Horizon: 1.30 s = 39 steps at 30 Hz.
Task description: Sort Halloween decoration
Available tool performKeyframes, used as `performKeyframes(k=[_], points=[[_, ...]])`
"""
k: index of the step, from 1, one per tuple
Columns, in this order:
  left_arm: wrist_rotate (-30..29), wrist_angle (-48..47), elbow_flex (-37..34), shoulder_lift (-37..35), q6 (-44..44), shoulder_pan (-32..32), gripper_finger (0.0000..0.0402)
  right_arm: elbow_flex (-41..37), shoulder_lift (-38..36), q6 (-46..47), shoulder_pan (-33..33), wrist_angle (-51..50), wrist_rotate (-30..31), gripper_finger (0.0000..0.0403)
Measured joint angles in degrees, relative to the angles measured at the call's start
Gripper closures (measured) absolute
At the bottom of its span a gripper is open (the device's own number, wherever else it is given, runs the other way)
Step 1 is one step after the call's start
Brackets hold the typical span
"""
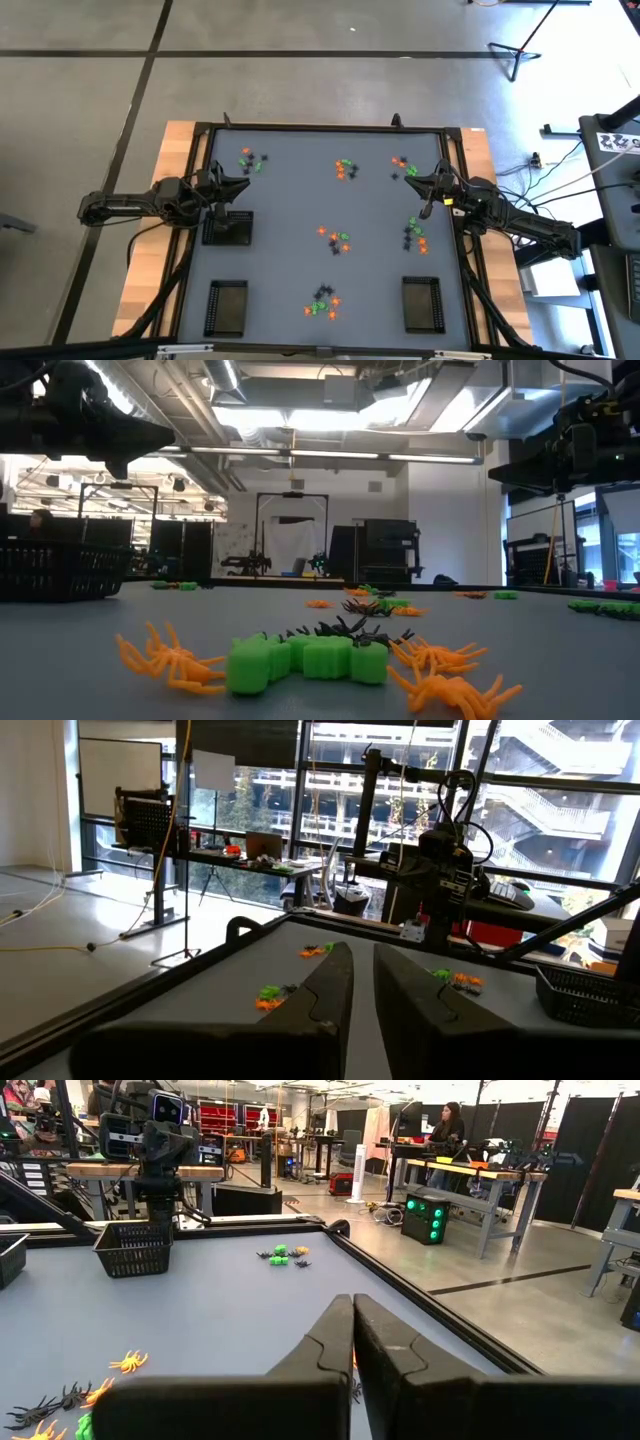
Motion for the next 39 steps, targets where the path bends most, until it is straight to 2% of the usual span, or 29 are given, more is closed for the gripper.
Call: performKeyframes(k=[10, 16, 23, 29, 32, 39], points=[[0.0, 0.0, 0.0, 0.0, 0.0, 0.0, 0.0363, 0.0, 0.0, 0.0, 0.0, 0.4, 0.0, 0.0391], [0.0, 0.0, 0.0, 0.0, 0.0, 0.0, 0.0363, -0.1, 0.0, 0.2, 0.0, 5.2, 0.0, 0.0391], [0.0, 0.0, 0.0, 0.0, 0.0, 0.0, 0.0363, 0.0, 0.0, 12.0, 0.0, 12.7, -0.3, 0.0391], [0.0, 0.0, 0.0, 0.0, 0.0, 0.0, 0.0363, 0.0, 0.0, 12.7, 0.0, 12.6, -0.3, 0.0391], [0.0, 0.0, 0.0, 0.0, 0.0, 0.0, 0.0363, 0.0, 0.0, 13.1, 0.0, 11.1, 2.6, 0.0391], [0.0, 0.0, 0.0, 0.0, 0.0, 0.0, 0.0363, 0.0, 1.7, 14.0, -0.1, 3.7, 16.3, 0.0391]])
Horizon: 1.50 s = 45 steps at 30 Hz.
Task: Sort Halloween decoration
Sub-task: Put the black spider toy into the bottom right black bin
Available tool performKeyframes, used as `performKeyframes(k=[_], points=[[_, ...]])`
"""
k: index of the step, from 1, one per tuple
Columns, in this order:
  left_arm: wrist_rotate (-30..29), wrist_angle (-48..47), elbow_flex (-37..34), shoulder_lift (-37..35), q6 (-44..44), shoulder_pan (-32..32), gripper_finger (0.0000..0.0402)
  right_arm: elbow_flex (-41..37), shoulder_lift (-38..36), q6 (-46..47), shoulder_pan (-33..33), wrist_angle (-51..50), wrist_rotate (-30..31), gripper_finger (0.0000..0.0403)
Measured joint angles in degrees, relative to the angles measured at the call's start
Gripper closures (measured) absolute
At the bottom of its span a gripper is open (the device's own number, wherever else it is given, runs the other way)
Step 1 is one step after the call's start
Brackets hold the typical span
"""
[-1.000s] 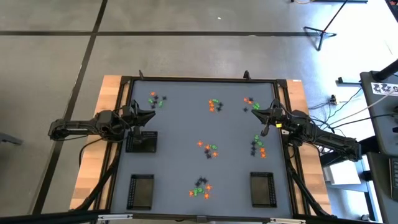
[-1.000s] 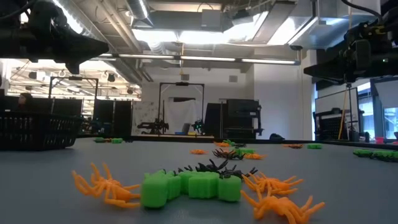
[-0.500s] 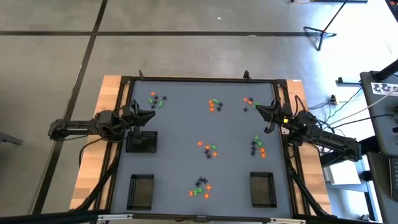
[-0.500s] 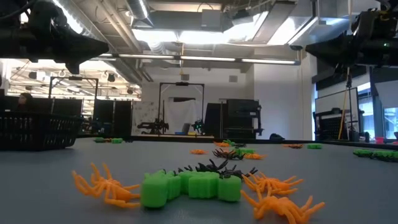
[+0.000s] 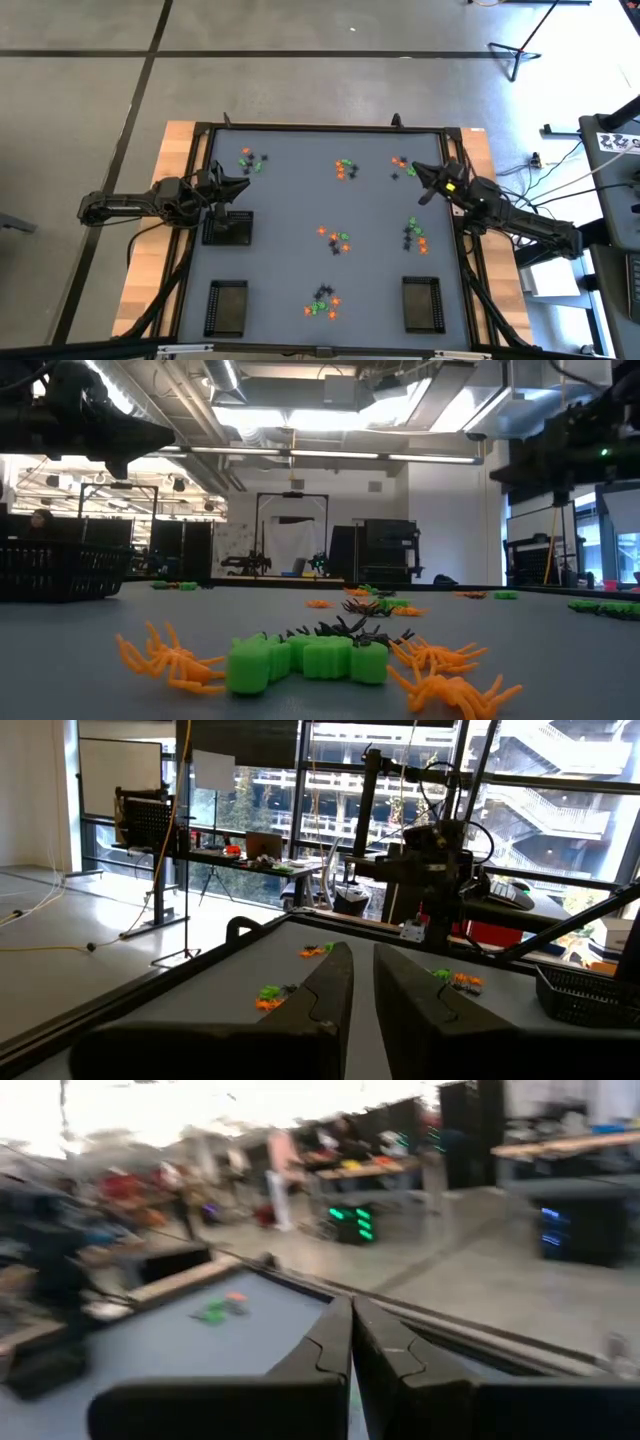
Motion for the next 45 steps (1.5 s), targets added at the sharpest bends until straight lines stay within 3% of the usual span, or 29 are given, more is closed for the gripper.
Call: performKeyframes(k=[9, 25, 29, 34, 38, 45], points=[[0.0, 0.0, 0.0, 0.0, 0.0, 0.0, 0.0363, 3.0, 9.3, -3.8, 0.1, -1.6, 0.6, 0.0391], [0.0, 0.0, 0.0, 0.0, 0.0, 0.0, 0.0363, 19.0, 25.4, 6.6, 0.1, -24.8, -5.1, 0.0391], [0.0, 0.0, 0.0, 0.0, 0.0, 0.0, 0.0363, 21.2, 28.8, 8.2, 0.1, -30.5, -1.9, 0.0391], [0.0, 0.0, 0.0, 0.0, 0.0, 0.0, 0.0363, 21.2, 33.5, 8.3, 0.1, -30.3, -1.0, 0.039], [0.0, 0.0, 0.0, 0.0, 0.0, 0.0, 0.0363, 21.2, 38.7, 9.7, -1.7, -29.4, 0.3, 0.0365], [0.0, 0.0, 0.0, 0.0, 0.0, 0.0, 0.0363, 21.2, 50.4, 7.7, -9.7, -24.4, -3.3, 0.0265]])
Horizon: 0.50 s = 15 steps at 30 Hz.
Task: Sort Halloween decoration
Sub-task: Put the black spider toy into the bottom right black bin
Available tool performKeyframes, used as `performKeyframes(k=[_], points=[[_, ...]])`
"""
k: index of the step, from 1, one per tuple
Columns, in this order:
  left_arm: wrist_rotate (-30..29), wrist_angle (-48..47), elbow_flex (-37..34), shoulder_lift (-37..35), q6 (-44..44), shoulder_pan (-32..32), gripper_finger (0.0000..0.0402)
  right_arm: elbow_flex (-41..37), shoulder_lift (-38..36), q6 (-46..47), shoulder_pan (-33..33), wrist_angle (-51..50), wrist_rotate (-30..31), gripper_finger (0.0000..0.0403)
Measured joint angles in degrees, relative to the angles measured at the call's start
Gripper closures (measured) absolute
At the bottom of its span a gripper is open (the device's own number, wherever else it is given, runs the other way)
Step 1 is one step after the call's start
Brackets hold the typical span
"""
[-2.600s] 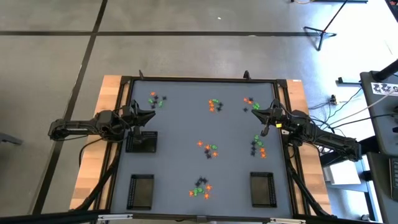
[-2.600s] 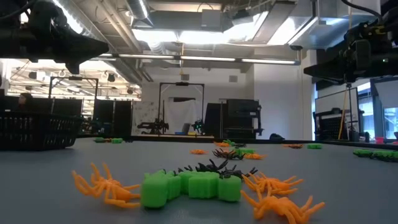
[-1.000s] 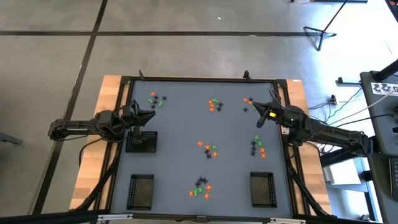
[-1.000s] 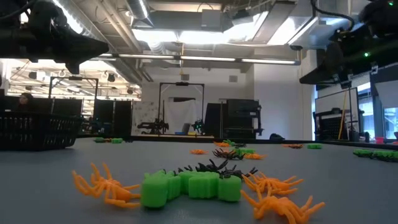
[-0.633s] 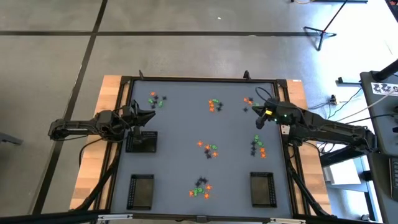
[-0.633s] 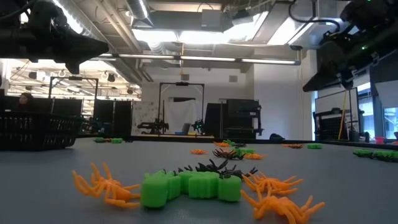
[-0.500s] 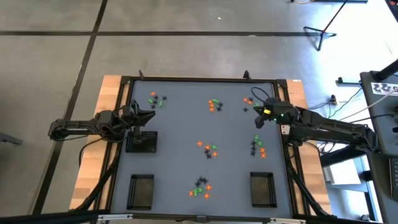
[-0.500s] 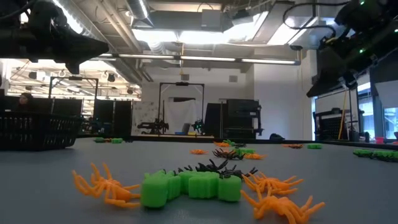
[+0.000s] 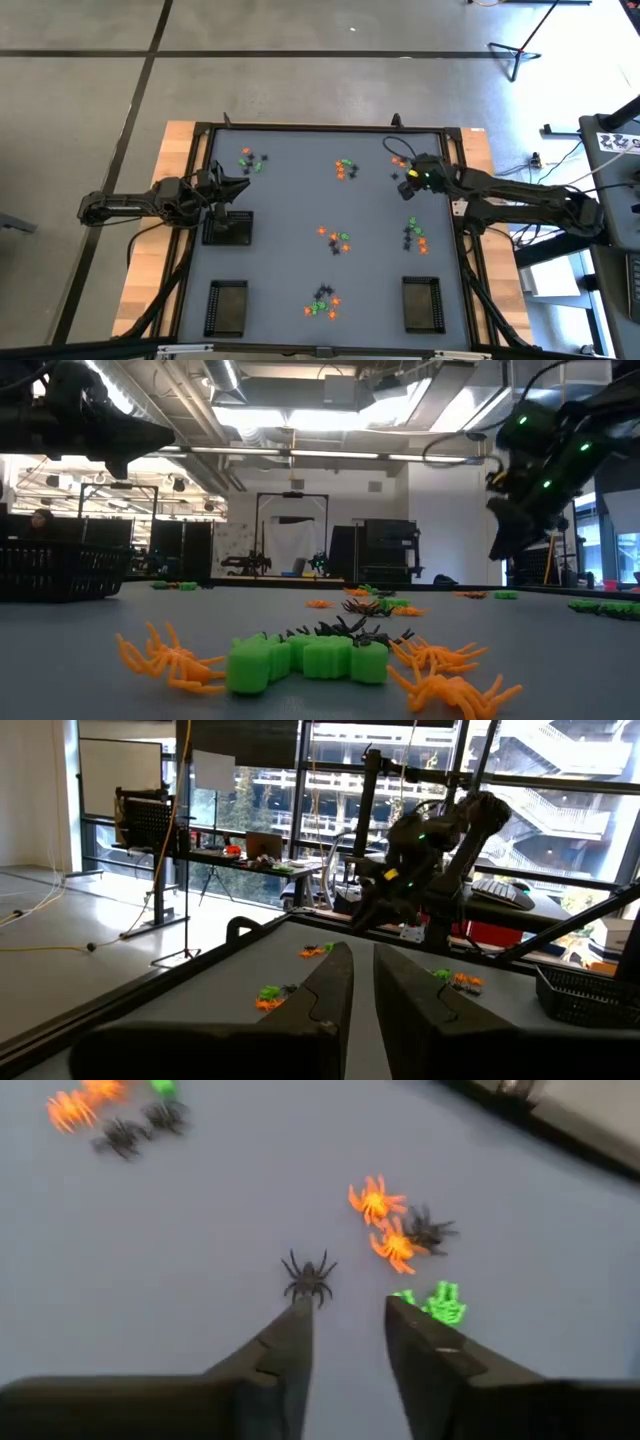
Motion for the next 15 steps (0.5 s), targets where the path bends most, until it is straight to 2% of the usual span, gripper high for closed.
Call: performKeyframes(k=[4, 7, 15], points=[[0.0, 0.0, 0.0, 0.0, 0.0, 0.0, 0.0363, 0.0, 6.4, -2.5, -2.4, 7.2, -6.5, 0.0225], [0.0, 0.0, 0.0, 0.0, 0.0, 0.0, 0.0363, 0.0, 10.5, -3.3, -2.6, 11.4, -7.8, 0.0214], [0.0, 0.0, 0.0, 0.0, 0.0, 0.0, 0.0363, 0.0, 18.0, -2.7, -2.6, 14.4, -3.8, 0.0227]])
